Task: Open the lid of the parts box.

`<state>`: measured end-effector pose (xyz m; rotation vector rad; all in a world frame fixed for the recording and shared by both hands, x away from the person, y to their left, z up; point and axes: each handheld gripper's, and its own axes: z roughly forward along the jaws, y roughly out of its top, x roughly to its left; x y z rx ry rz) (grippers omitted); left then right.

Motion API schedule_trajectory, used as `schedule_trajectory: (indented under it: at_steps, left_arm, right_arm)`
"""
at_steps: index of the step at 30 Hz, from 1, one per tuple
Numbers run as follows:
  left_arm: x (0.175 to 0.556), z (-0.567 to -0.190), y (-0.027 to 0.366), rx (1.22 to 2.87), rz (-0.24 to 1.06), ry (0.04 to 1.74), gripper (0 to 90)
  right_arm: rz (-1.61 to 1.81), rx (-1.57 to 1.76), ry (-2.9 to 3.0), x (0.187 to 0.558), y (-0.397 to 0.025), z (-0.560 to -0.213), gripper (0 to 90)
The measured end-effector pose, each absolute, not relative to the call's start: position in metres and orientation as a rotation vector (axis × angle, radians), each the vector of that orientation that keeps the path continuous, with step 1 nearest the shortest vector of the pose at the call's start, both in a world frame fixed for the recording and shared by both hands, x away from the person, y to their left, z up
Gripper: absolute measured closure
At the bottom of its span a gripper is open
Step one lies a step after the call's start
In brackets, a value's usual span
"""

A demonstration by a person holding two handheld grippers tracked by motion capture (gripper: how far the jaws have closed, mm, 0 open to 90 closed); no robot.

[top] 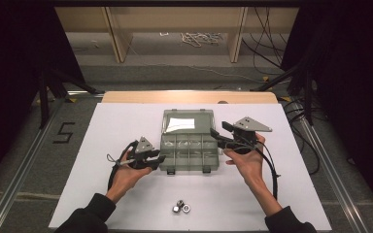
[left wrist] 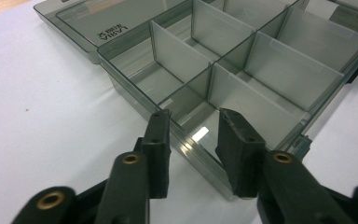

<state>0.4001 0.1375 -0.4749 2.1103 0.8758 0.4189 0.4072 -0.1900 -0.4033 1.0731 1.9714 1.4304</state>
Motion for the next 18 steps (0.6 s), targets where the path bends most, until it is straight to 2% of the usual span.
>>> schedule_trajectory:
  at_steps: [5, 8, 15, 18]
  left_arm:
    - [0.399, -0.472, 0.138, 2.052, 0.422, 0.949, 45.2]
    - [0.395, -0.464, 0.142, 2.024, 0.432, 0.963, 38.3]
    - [0.381, -0.450, 0.141, 1.955, 0.429, 0.954, 31.8]
    - [0.375, -0.446, 0.140, 1.982, 0.419, 0.923, 30.0]
  right_arm:
    - [1.464, 1.051, 1.943, 0.392, -0.194, -0.403, 40.0]
    - [1.481, 1.051, 1.944, 0.385, -0.197, -0.405, 38.5]
    - [1.502, 1.045, 1.902, 0.370, -0.205, -0.404, 35.6]
    - [1.503, 1.038, 1.897, 0.361, -0.208, -0.403, 34.1]
